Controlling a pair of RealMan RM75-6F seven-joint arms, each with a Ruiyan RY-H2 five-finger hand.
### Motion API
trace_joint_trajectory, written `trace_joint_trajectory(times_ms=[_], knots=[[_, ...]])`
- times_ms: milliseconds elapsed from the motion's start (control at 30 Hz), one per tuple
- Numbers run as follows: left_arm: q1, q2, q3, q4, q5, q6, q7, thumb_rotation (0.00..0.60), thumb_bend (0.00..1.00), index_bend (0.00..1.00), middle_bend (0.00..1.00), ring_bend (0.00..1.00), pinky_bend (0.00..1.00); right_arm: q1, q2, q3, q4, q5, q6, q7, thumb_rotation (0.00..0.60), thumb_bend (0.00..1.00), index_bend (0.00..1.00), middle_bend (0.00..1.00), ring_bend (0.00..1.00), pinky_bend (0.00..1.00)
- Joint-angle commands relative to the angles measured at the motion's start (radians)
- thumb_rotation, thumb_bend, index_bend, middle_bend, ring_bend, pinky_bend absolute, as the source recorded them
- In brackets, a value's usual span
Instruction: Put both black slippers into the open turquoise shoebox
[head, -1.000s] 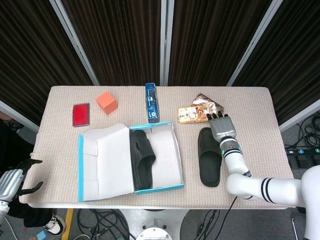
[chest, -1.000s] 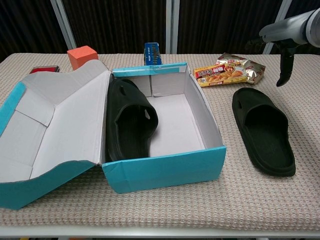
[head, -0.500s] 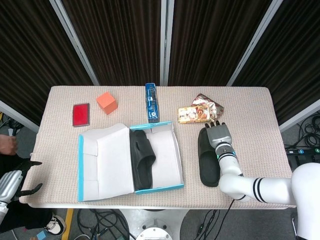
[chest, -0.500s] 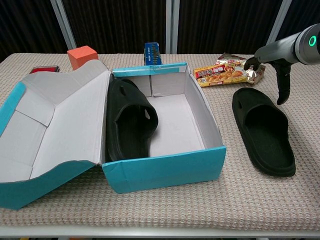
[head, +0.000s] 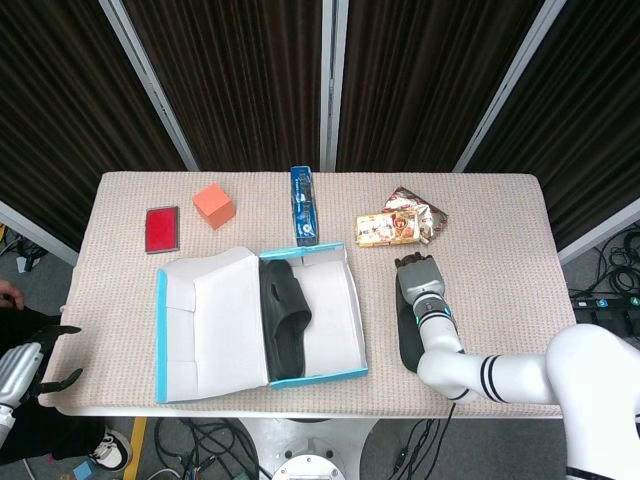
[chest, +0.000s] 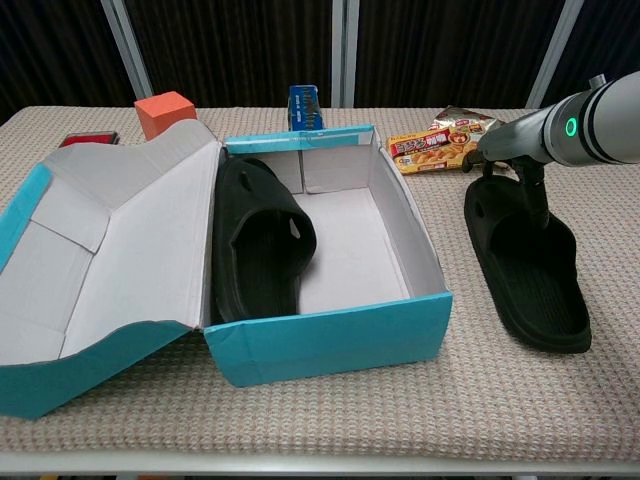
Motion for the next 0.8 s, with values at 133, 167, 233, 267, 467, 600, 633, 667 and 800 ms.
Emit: trace_joint_trajectory(times_ms=[133,167,233,267,467,600,633,667,800], knots=[[0.000,-0.009,-0.001,0.013,-0.006,-0.007,-0.008,0.600,0.26,0.25,0.24,0.13,0.25,-0.003,-0.027,0.006,0.032,0.016,0.006,-0.023,0.600,0.00,0.00,0.14,0.00,0.15],[0.000,-0.011,0.000,0.016,-0.007,-0.012,-0.011,0.600,0.26,0.25,0.24,0.13,0.25,-0.004,-0.028,0.008,0.035,0.017,0.007,-0.025,0.600,0.00,0.00,0.14,0.00,0.15],[-0.001,-0.016,0.003,0.024,-0.007,-0.021,-0.016,0.600,0.26,0.25,0.24,0.13,0.25,-0.006,-0.031,0.013,0.039,0.019,0.008,-0.030,0.600,0.00,0.00,0.14,0.00,0.15],[-0.001,-0.018,0.004,0.028,-0.008,-0.023,-0.017,0.600,0.26,0.25,0.24,0.13,0.25,-0.007,-0.032,0.015,0.041,0.020,0.008,-0.032,0.600,0.00,0.00,0.14,0.00,0.15],[0.003,-0.027,0.005,0.045,-0.013,-0.030,-0.029,0.600,0.26,0.25,0.24,0.13,0.25,-0.011,-0.042,0.026,0.050,0.017,0.022,-0.048,0.600,0.00,0.00,0.14,0.00,0.15],[0.002,-0.031,0.008,0.052,-0.011,-0.035,-0.034,0.600,0.26,0.25,0.24,0.13,0.25,-0.017,-0.051,0.034,0.058,0.012,0.031,-0.057,0.600,0.00,0.02,0.16,0.01,0.16],[0.002,-0.032,0.010,0.054,-0.008,-0.038,-0.034,0.600,0.26,0.25,0.24,0.13,0.25,-0.018,-0.054,0.035,0.061,0.011,0.032,-0.060,0.600,0.00,0.03,0.17,0.02,0.17],[0.001,-0.033,0.013,0.056,-0.006,-0.040,-0.035,0.600,0.26,0.25,0.24,0.13,0.25,-0.019,-0.056,0.036,0.065,0.010,0.034,-0.062,0.600,0.00,0.04,0.17,0.03,0.17],[0.006,-0.040,0.020,0.068,-0.002,-0.044,-0.045,0.600,0.26,0.25,0.24,0.13,0.25,-0.024,-0.067,0.042,0.077,0.009,0.036,-0.076,0.600,0.00,0.08,0.20,0.06,0.18]])
